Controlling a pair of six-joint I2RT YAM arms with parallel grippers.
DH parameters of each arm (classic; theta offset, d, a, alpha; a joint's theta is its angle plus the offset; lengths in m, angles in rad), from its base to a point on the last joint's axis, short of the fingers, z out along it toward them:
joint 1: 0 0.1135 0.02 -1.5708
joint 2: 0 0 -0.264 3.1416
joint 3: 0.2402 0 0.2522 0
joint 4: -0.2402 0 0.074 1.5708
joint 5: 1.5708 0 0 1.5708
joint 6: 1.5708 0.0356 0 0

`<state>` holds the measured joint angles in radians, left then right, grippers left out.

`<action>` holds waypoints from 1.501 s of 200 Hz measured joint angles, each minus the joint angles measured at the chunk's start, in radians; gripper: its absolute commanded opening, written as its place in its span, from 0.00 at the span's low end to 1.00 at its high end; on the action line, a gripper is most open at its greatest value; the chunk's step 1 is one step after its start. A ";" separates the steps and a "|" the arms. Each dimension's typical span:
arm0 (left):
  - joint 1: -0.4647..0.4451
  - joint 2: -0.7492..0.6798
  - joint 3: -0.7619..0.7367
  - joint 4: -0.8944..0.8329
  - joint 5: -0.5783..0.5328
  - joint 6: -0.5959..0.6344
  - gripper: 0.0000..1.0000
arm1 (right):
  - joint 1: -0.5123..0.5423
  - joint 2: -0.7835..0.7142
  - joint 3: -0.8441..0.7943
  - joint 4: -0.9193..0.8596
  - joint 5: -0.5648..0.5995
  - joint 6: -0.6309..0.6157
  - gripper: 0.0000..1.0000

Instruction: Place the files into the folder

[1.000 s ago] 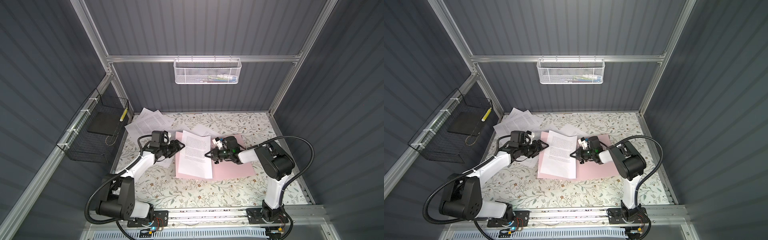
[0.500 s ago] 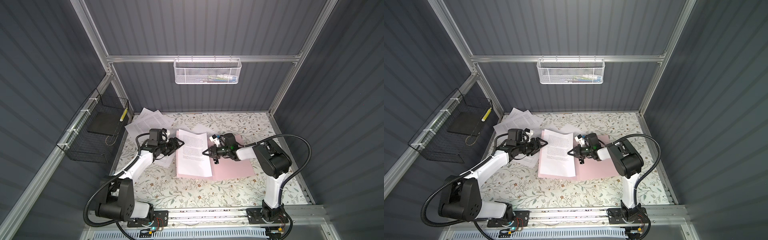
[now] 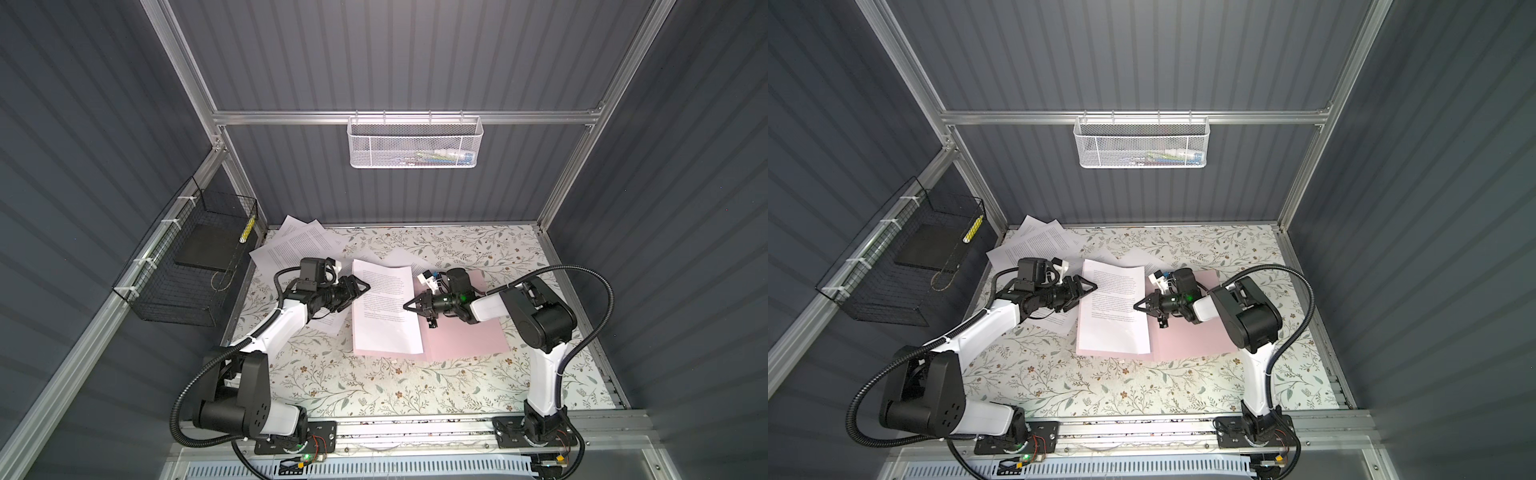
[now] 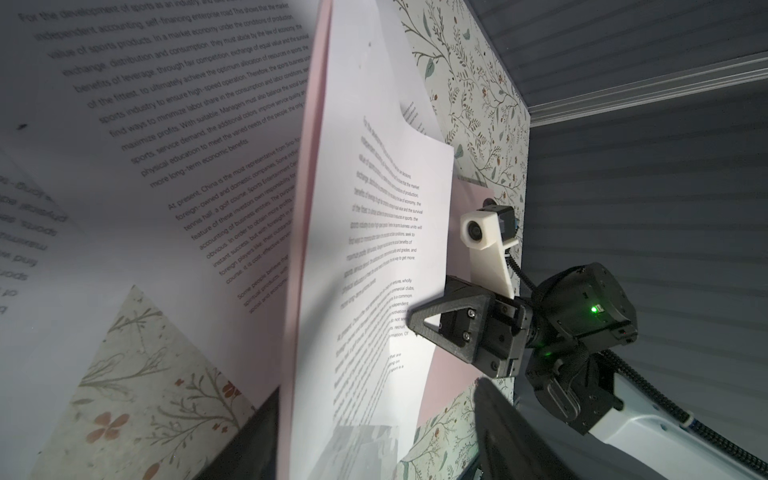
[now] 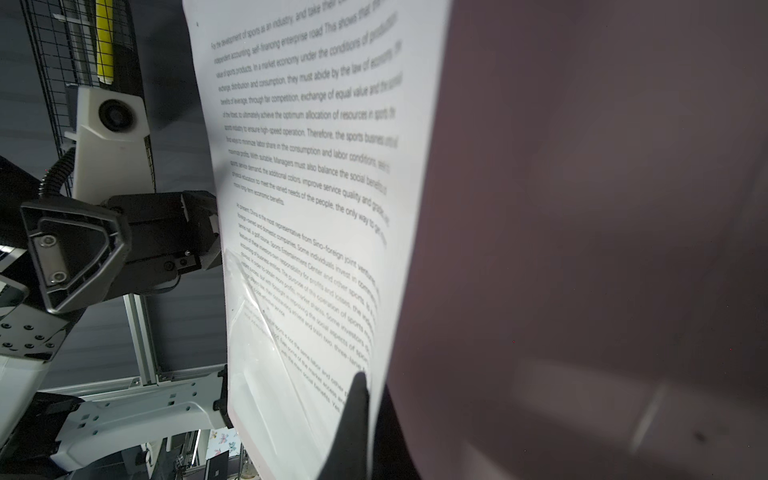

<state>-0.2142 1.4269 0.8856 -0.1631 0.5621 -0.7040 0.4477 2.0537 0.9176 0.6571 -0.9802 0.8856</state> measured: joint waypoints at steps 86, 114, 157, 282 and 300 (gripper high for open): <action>0.000 0.002 0.000 0.010 0.008 -0.001 0.69 | 0.016 0.000 -0.026 0.066 0.036 0.051 0.00; 0.000 0.006 0.000 0.016 0.009 -0.001 0.70 | 0.017 0.000 -0.050 0.102 0.051 0.076 0.00; 0.000 0.007 0.000 0.031 0.017 -0.008 0.70 | 0.022 0.000 -0.077 0.164 0.078 0.101 0.00; 0.000 0.038 -0.004 0.026 0.038 0.021 0.77 | 0.020 -0.292 -0.121 -0.042 0.193 -0.017 0.99; 0.000 0.058 -0.004 0.025 0.050 0.025 0.76 | 0.017 -0.401 -0.121 -0.174 0.272 -0.097 0.99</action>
<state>-0.2142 1.4853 0.8814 -0.1379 0.6121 -0.6788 0.4648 1.6531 0.7967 0.4831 -0.7086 0.7883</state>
